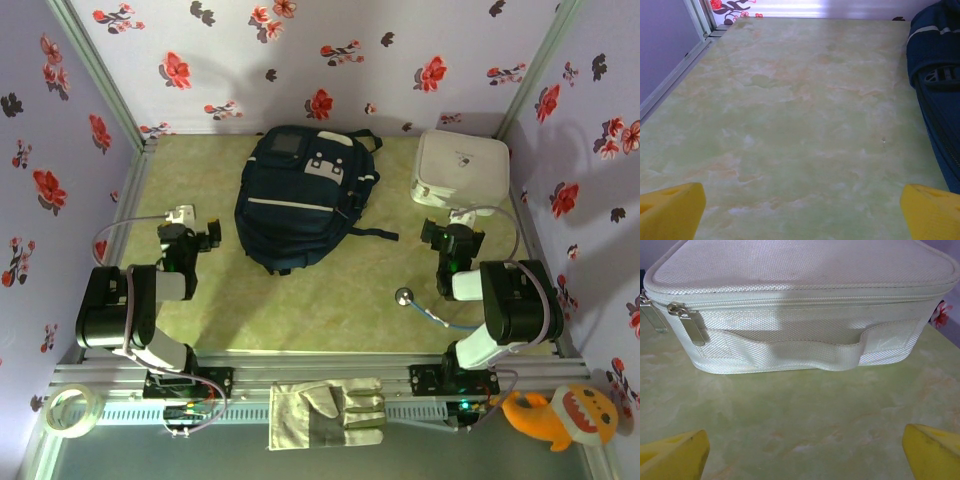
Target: Pack the student bag
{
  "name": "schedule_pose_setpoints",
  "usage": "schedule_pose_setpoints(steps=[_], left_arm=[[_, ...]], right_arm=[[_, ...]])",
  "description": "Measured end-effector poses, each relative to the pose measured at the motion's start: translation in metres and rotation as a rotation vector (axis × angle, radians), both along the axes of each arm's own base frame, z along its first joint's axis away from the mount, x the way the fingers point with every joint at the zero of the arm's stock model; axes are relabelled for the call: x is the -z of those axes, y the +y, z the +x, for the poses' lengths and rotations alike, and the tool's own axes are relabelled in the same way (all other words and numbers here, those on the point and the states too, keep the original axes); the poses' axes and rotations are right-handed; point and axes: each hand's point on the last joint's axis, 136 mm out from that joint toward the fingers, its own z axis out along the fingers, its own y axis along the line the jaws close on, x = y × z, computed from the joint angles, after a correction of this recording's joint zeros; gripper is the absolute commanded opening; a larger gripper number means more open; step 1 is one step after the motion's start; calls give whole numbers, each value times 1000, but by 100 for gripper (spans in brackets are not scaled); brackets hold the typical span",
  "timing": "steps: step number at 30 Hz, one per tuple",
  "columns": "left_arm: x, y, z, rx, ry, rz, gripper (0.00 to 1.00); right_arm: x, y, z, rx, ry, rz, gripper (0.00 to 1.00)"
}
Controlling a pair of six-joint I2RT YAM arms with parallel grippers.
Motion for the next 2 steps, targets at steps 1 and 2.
schedule_pose_setpoints(steps=[1, 2], left_arm=[[0, 0, 0, 0, 0, 0, 100], [0, 0, 0, 1, -1, -1, 100]], right_arm=[[0, 0, 0, 0, 0, 0, 99], [0, 0, 0, 0, 0, 0, 99]])
